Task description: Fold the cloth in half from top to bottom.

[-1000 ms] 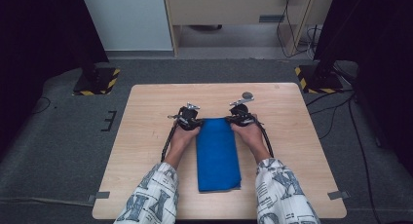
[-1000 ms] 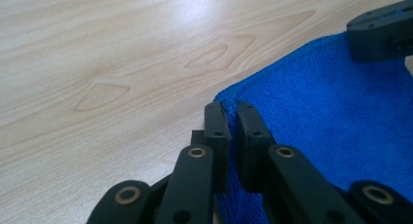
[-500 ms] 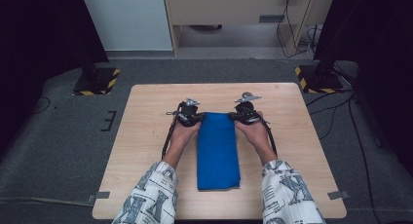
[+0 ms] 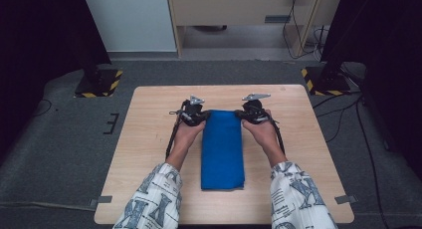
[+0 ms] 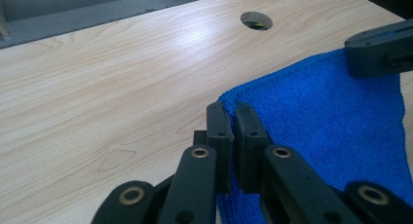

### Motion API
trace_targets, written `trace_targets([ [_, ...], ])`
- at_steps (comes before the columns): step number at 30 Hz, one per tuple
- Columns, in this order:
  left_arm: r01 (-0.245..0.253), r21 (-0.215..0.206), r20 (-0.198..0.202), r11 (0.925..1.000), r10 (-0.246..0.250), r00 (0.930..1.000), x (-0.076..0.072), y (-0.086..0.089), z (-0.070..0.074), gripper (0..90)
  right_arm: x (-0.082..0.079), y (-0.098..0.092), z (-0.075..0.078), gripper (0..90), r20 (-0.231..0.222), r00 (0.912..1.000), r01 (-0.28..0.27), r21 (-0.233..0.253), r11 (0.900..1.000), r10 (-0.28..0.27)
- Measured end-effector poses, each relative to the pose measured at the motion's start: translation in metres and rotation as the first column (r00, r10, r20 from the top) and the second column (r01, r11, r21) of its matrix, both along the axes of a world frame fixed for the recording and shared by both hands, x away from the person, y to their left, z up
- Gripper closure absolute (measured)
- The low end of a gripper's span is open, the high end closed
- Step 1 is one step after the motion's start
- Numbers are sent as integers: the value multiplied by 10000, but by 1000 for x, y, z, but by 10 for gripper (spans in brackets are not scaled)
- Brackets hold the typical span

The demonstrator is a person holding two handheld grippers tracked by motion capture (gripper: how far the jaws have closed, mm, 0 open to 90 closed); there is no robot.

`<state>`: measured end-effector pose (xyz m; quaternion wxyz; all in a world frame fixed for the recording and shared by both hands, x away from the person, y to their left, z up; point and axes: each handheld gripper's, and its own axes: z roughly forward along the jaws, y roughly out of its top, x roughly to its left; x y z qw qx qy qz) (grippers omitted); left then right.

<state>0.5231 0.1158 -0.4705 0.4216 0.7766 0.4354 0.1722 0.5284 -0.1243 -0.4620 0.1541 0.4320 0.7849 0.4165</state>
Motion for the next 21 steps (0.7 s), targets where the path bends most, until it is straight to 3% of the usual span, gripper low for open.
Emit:
trace_targets([
  [12,32,-104,422,9999,-27,9991,-1,2,21,861,-4,2,16,874,435,9991,-30,117,9999,25],
  [21,121,-98,535,9999,-116,9985,-3,2,26,861,-5,-3,19,874,538,9985,10,374,9993,-30],
])
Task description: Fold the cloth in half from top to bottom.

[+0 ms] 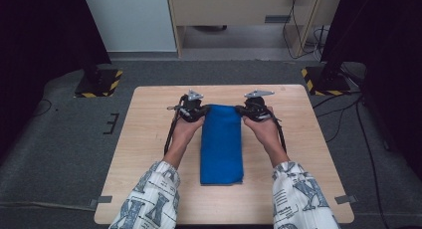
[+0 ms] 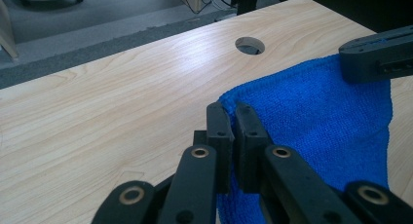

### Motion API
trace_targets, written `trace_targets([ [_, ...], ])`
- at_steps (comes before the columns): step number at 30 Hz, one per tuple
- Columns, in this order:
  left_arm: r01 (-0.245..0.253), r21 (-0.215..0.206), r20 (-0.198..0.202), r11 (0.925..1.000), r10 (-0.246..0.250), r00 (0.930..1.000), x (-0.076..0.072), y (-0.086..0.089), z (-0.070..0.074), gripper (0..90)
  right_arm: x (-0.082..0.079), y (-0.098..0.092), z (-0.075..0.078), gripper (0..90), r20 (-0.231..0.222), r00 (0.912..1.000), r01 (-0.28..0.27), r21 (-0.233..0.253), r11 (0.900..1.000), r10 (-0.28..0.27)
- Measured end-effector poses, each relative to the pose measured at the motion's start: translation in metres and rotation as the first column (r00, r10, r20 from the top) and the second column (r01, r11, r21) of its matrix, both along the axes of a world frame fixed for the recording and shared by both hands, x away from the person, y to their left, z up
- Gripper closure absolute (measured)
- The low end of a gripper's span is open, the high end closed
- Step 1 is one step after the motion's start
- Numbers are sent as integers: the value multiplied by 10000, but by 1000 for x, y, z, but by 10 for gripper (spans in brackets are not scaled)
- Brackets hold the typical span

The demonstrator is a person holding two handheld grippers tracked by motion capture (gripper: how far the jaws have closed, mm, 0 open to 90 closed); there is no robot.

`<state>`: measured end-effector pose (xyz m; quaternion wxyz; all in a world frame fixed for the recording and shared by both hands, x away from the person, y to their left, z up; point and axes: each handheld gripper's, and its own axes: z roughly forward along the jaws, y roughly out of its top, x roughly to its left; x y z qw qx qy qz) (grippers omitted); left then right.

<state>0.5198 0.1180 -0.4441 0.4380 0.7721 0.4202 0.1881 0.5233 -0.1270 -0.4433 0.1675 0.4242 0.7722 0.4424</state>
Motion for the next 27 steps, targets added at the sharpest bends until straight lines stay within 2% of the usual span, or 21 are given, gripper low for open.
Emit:
trace_targets([
  [3,26,192,58,9998,-27,10000,-4,1,3,861,-4,2,0,874,49,10000,-70,-6,10000,70],
  [5,30,-2,140,10000,-30,9999,-8,2,5,861,-9,2,1,874,116,9999,-99,-9,10000,99],
  [7,81,129,165,9999,-83,9998,-12,3,6,861,-14,2,1,874,170,9998,-127,3,9999,127],
  [10,158,44,200,9999,-159,9997,-19,4,7,861,-22,1,1,874,298,9994,-178,6,9998,178],
  [17,339,135,298,9993,-343,9990,-30,6,4,861,-37,2,3,874,436,9982,-405,-168,9990,412],
  [22,428,-15,277,9991,-428,9987,-38,8,0,860,-43,0,-2,874,394,9975,-580,-155,9982,586],
  [27,563,59,359,9984,-565,9978,-53,9,-2,859,-55,-1,-8,874,374,9968,-703,-157,9974,709],
])
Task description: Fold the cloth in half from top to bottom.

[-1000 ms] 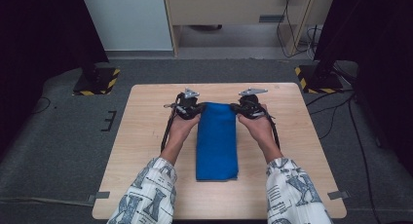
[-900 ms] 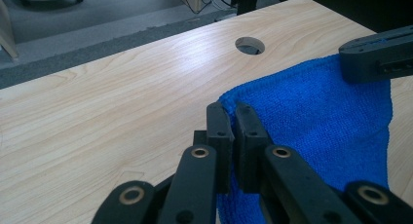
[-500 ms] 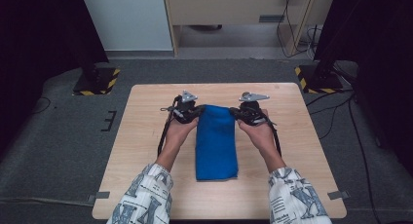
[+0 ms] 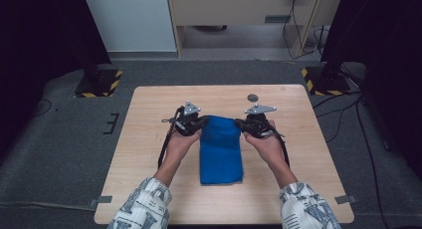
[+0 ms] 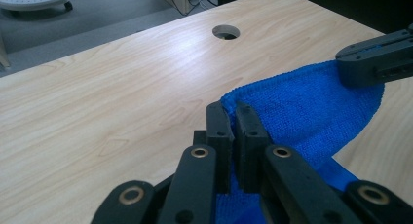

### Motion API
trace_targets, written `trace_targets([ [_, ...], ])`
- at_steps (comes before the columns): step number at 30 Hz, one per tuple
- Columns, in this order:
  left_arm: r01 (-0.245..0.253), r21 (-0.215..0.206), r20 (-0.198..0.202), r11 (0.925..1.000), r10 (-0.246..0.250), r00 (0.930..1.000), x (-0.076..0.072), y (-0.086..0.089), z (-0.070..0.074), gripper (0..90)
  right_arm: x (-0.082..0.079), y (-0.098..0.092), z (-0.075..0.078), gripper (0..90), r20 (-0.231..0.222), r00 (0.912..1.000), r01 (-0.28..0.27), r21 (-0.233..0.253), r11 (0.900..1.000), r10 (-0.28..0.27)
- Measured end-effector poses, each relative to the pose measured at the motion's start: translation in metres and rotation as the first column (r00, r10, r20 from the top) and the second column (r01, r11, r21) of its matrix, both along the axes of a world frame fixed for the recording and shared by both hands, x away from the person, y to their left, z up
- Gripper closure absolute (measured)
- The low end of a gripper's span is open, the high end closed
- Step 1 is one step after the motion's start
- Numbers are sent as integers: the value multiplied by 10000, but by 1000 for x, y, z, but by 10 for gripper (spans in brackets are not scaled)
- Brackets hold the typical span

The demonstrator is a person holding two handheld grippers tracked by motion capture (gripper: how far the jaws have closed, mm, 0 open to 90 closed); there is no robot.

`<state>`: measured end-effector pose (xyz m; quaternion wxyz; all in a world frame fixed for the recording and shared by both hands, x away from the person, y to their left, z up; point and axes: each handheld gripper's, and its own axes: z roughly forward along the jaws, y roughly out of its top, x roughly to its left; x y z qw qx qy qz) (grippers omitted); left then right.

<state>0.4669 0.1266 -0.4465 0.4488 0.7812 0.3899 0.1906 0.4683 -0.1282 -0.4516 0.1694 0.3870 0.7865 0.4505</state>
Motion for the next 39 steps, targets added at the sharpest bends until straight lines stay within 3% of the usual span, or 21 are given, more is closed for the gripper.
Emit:
trace_targets([
  [4,68,-22,-36,10000,-68,10000,-10,0,-2,859,-10,-1,-4,874,-45,9999,-117,-51,9999,116],
  [7,29,-331,-115,9994,-33,9999,-18,0,-5,859,-17,-3,-4,874,0,9998,-177,-31,9998,177],
  [14,36,-365,-176,9993,-43,9998,-32,4,-11,859,-26,-3,-10,873,-95,9992,-377,32,9993,378],
  [21,106,-619,-269,9980,-123,9996,-41,7,-17,854,-34,-3,-12,874,-59,9982,-602,48,9982,603],
  [39,331,-599,-477,9977,-360,9982,-50,3,-24,844,-43,-12,-19,874,-203,9965,-809,128,9966,811],
])
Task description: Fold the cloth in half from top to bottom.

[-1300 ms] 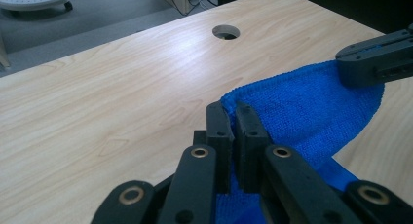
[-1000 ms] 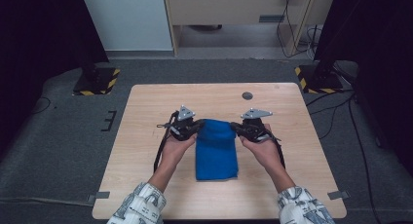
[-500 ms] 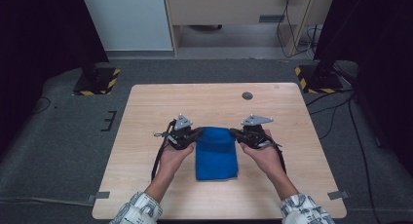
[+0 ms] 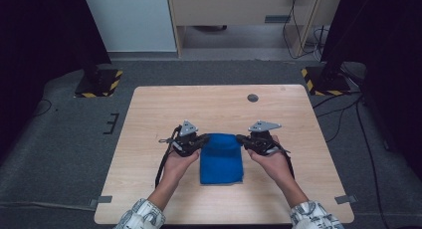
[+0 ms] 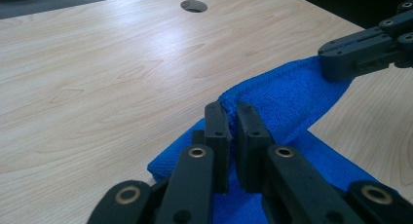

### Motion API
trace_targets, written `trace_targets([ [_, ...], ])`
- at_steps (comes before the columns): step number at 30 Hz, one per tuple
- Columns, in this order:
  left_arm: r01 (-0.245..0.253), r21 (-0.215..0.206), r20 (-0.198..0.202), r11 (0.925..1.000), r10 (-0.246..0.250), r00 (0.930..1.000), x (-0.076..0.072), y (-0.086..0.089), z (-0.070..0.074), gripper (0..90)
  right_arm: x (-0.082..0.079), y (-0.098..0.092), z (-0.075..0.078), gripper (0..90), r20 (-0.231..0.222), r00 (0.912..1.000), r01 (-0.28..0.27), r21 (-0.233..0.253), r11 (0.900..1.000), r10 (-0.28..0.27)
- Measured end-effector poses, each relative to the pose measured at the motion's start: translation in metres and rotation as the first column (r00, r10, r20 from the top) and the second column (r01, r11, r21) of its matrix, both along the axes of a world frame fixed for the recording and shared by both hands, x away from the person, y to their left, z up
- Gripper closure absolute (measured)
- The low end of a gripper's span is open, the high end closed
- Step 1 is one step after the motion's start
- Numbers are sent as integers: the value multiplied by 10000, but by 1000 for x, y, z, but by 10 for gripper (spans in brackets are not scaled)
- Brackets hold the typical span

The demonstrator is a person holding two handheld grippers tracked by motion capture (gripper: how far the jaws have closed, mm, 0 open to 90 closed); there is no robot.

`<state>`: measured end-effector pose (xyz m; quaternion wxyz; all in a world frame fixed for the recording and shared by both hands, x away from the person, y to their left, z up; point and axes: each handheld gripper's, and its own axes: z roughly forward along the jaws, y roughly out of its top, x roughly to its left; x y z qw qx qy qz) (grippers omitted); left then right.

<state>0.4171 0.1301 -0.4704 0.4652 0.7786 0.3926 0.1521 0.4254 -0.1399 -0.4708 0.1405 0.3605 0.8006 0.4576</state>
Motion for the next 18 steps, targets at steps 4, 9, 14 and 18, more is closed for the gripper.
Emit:
trace_targets([
  [4,-41,-55,-5,10000,41,10000,0,1,-1,840,0,0,1,874,38,10000,-55,6,10000,55],
  [9,-50,-142,-53,9999,49,10000,-2,3,-2,830,-3,2,3,874,75,9998,-184,-32,9998,184],
  [14,2,-144,-88,9999,-4,10000,-6,7,-3,828,-6,4,5,874,147,9993,-331,-39,9994,331],
  [18,17,-293,-73,9996,-19,10000,-9,9,-4,828,-10,4,8,874,166,9989,-450,31,9990,449],
])
